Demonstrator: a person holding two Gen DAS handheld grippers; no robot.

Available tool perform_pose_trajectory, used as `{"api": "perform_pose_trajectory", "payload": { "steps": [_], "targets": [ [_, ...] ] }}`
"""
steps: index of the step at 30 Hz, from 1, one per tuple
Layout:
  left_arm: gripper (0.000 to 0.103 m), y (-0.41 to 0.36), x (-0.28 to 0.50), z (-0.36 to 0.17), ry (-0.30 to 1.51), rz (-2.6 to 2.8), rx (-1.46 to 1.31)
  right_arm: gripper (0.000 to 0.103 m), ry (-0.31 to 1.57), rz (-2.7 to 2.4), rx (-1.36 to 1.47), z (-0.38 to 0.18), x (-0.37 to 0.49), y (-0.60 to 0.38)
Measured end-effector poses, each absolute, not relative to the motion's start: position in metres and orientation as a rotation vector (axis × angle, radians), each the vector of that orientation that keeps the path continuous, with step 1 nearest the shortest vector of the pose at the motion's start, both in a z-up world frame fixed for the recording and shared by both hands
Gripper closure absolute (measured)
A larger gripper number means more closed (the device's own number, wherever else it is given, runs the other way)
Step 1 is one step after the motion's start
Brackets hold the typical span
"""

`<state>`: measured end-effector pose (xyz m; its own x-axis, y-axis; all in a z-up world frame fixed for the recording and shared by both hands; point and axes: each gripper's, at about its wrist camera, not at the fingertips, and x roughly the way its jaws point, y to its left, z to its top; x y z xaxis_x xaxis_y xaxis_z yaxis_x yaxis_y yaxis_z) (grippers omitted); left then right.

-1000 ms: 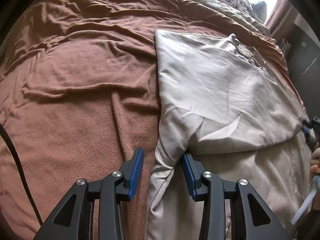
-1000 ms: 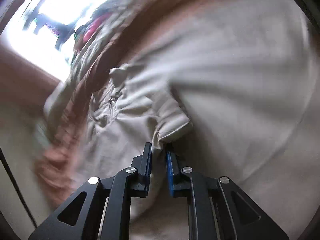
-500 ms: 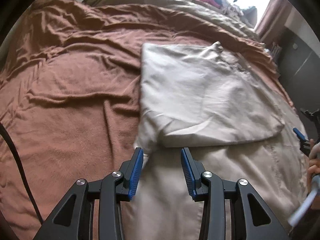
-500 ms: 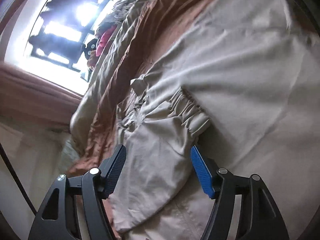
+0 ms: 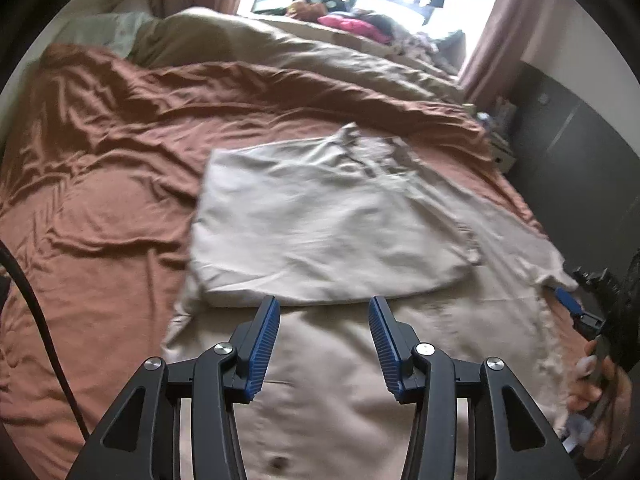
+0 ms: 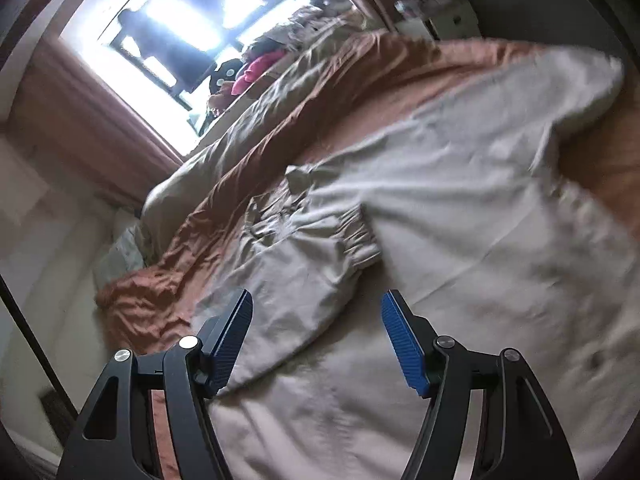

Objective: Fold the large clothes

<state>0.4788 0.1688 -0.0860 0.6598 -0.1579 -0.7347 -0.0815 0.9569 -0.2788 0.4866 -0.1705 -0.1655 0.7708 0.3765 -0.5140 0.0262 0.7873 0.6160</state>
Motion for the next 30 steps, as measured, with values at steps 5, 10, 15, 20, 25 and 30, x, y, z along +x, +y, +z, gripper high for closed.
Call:
{"api": "perform_pose_trajectory", "payload": {
  "steps": [5, 10, 15, 20, 25, 30],
  "targets": [
    [0.05, 0.115, 0.464, -0.053, 0.806, -0.123, -0.291, 0.037, 0.638, 0.094, 0.526, -0.149, 0.448, -0.206],
    [0.048, 0.063, 0.445, -0.023, 0.768, -0.207, -0.254, 0.037, 0.718, 0.012, 0.408, -0.137, 0.411, -0.251],
    [0.022, 0.018, 0.434, 0.002, 0.731, -0.262, -0.218, 0.037, 0.697, -0.037, 0.371, -0.123, 0.384, -0.286],
    [0.005, -0.025, 0.435, 0.011, 0.723, -0.286, -0.171, 0.037, 0.682, -0.068, 0.378, -0.118, 0.365, -0.32],
    [0.001, -0.066, 0.445, 0.011, 0.747, -0.328, -0.161, 0.034, 0.682, -0.088, 0.367, -0.113, 0.356, -0.339],
    [0.0, -0.105, 0.454, 0.011, 0.76, -0.358, -0.12, 0.01, 0.659, -0.11, 0.357, -0.113, 0.362, -0.356]
  ]
}}
